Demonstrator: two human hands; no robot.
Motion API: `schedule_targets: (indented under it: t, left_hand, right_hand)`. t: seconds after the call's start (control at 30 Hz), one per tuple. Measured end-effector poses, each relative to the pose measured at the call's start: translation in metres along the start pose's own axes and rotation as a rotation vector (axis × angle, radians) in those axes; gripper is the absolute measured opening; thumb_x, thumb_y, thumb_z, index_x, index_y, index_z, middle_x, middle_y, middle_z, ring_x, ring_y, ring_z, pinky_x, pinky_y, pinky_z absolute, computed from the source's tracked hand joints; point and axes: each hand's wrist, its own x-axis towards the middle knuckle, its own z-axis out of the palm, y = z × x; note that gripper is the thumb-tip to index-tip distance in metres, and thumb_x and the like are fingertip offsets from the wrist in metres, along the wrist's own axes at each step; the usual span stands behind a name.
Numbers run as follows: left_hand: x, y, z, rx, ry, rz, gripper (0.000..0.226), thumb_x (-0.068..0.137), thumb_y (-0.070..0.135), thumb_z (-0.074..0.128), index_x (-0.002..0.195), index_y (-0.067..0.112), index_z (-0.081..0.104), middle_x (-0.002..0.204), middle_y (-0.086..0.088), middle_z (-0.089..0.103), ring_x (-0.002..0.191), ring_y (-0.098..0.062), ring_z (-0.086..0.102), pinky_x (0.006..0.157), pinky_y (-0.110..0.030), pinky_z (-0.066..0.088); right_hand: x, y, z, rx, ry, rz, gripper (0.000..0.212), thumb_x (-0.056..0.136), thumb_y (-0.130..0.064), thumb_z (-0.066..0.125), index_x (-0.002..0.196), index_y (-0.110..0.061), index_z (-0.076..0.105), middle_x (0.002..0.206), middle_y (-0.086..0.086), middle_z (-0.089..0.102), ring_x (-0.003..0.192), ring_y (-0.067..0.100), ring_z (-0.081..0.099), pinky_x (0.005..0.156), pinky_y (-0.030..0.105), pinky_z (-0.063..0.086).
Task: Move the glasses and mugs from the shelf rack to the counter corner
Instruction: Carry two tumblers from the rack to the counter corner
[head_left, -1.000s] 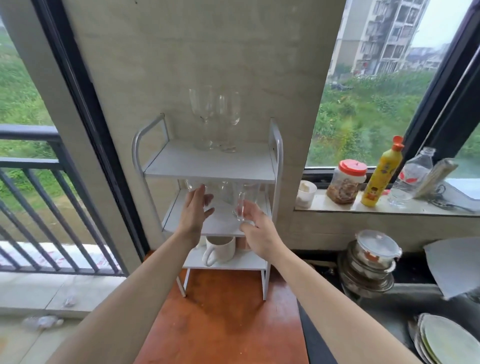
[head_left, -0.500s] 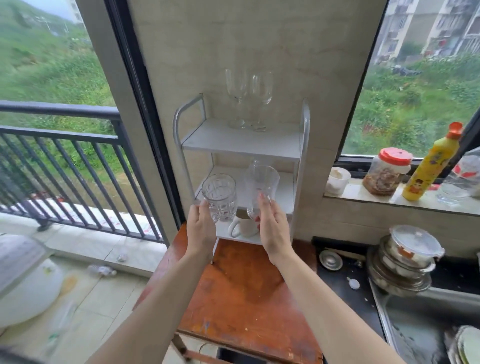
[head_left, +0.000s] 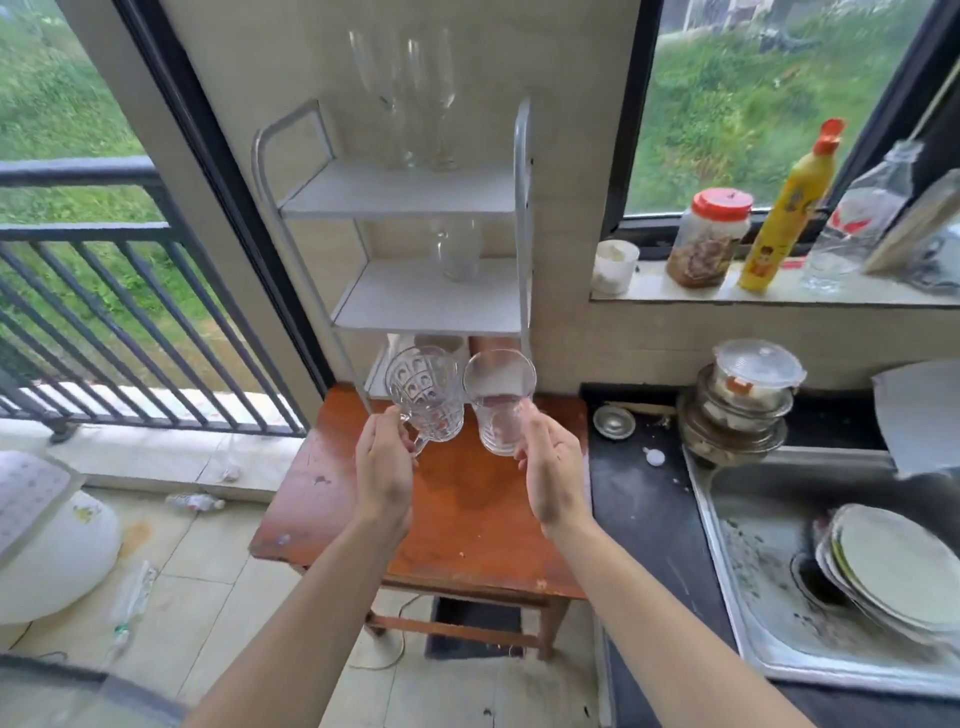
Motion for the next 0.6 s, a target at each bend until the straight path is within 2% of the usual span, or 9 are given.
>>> schedule_targets:
  t: [0.07,0.17,0.27,0.4,0.47,0.53,0.6]
  left_hand:
    - [-0.005,-0.004,0.015,-0.012,-0.099,-0.004,0.029,0.102,0.031,0.04,0.077,0.017,0.043,0.064,0.006,0.039,0.064,-0.013,0.036,0.063,-0.034,0.034]
    - [-0.019,-0.01,0.045,-0.022,-0.266,-0.025,0.033,0.101,0.034,0.039,0.072,0.019,0.041,0.063,0.005,0.039,0.067,-0.016,0.038,0.067,-0.036,0.036]
    - [-0.047,-0.016,0.082,-0.067,-0.447,-0.06,0.031,0.092,0.042,0.039,0.068,0.022,0.04,0.052,0.011,0.04,0.059,-0.013,0.039,0.063,-0.035,0.037]
    - [-0.108,-0.017,0.129,-0.089,-0.679,-0.137,0.044,0.081,0.062,0.042,0.053,0.028,0.039,0.047,0.01,0.036,0.05,-0.012,0.036,0.06,-0.036,0.035]
    - [-0.149,-0.014,0.148,-0.055,-0.79,-0.152,0.055,0.079,0.07,0.042,0.043,0.028,0.039,0.046,0.009,0.035,0.047,-0.011,0.036,0.061,-0.036,0.036]
    - [-0.196,-0.008,0.163,-0.057,-0.905,-0.15,0.052,0.082,0.068,0.045,0.05,0.028,0.038,0.049,0.009,0.034,0.05,-0.011,0.037,0.061,-0.034,0.037]
    - [-0.245,-0.003,0.174,-0.045,-1.024,-0.126,0.046,0.084,0.065,0.047,0.061,0.026,0.037,0.053,0.008,0.034,0.055,-0.013,0.036,0.061,-0.034,0.036]
  right_hand:
    - [-0.008,-0.002,-0.02,-0.004,0.077,-0.003,0.057,0.091,-0.061,0.05,0.052,-0.022,0.035,0.056,-0.006,0.036,0.053,0.005,0.032,0.056,0.023,0.028]
    - [-0.026,-0.007,-0.054,-0.029,0.266,-0.013,0.07,0.088,-0.069,0.054,0.06,-0.011,0.025,0.061,0.006,0.026,0.056,0.013,0.027,0.059,0.03,0.024]
    - [-0.059,-0.01,-0.094,-0.044,0.492,-0.014,0.082,0.081,-0.076,0.059,0.061,-0.004,0.026,0.062,0.008,0.027,0.056,0.015,0.026,0.055,0.027,0.027]
    - [-0.122,-0.015,-0.147,-0.008,0.809,0.067,0.072,0.074,-0.075,0.068,0.059,-0.019,0.026,0.062,0.006,0.028,0.059,0.019,0.028,0.058,0.034,0.026]
    - [-0.161,-0.021,-0.174,0.041,0.971,0.054,0.07,0.07,-0.072,0.072,0.059,-0.014,0.034,0.064,0.008,0.03,0.058,0.017,0.029,0.053,0.028,0.028]
    - [-0.202,-0.031,-0.2,0.044,1.115,0.016,0.078,0.07,-0.069,0.071,0.059,-0.002,0.034,0.064,0.009,0.03,0.056,0.015,0.028,0.048,0.022,0.027]
    - [-0.244,-0.042,-0.225,0.009,1.245,-0.001,0.083,0.069,-0.069,0.068,0.06,0.005,0.03,0.062,0.008,0.029,0.057,0.016,0.027,0.045,0.023,0.022]
